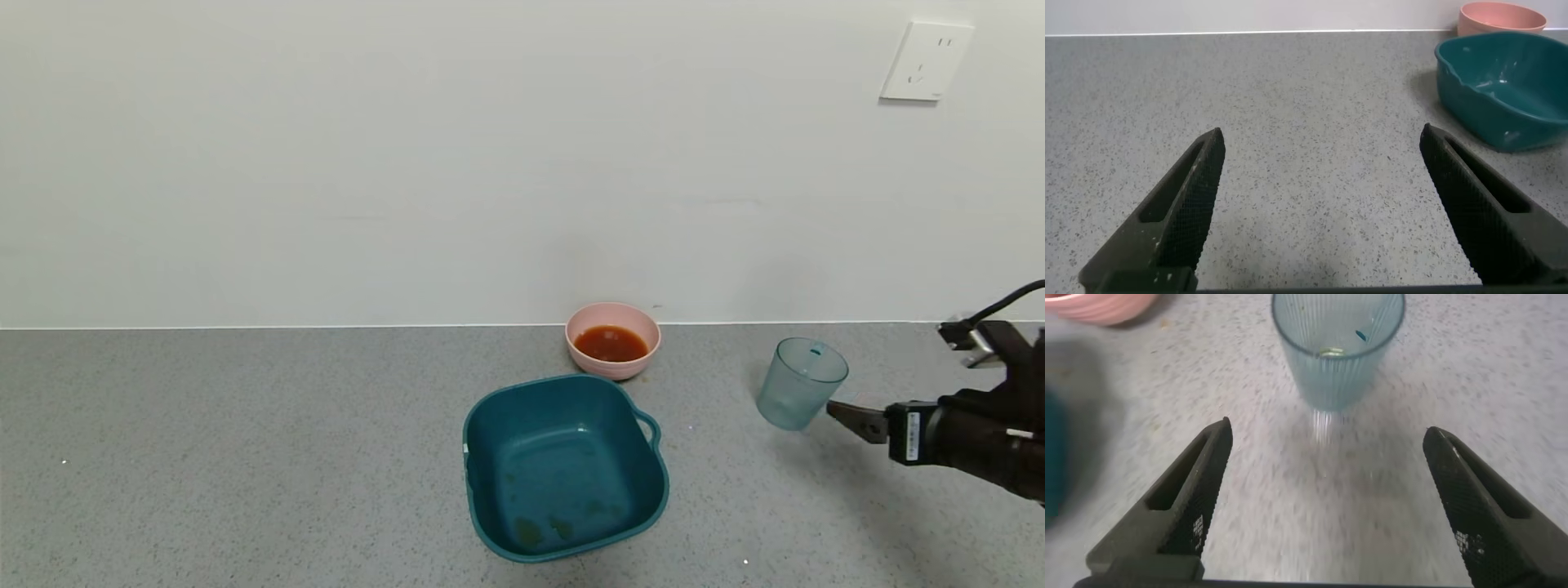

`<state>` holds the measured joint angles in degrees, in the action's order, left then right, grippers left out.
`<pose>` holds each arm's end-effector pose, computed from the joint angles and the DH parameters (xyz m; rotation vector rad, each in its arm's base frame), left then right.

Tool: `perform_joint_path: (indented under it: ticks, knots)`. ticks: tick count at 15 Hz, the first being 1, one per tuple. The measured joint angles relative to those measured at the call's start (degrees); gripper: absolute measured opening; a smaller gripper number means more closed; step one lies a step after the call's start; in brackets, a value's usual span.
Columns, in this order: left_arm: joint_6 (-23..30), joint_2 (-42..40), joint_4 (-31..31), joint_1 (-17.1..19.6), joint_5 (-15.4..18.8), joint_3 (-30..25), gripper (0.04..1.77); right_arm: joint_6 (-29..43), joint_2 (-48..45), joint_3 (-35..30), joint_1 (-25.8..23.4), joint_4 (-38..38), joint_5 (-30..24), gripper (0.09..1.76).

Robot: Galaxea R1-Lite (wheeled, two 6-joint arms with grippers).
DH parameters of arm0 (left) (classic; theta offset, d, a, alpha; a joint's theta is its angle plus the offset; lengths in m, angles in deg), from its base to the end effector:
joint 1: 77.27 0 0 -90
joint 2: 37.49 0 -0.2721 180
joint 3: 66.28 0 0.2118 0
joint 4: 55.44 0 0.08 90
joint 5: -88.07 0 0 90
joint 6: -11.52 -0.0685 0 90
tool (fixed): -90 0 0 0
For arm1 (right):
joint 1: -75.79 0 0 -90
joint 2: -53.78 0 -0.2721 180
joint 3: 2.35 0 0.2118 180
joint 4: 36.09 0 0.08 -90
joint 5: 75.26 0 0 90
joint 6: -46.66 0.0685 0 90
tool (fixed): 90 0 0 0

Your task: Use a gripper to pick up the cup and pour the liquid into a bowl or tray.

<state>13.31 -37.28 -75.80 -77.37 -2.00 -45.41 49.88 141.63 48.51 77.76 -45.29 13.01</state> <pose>0.0746 0.0000 0.0765 -0.0312 -0.0052 -0.0006 0.2901 0.0120 0.0753 0.0541 0.4868 0.0497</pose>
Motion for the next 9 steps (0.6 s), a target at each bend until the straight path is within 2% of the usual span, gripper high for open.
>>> perform_joint_path:
  ticks: [6,9]
  knots:
    - [0.0,0.0,0.0,0.0,0.0,0.0,1.72,-0.3,-28.2,0.2,0.0,24.5,0.0,1.7]
    - [0.0,0.0,0.0,0.0,0.0,0.0,1.72,-0.4,-43.7,1.0,-0.7,37.0,1.7,1.7]
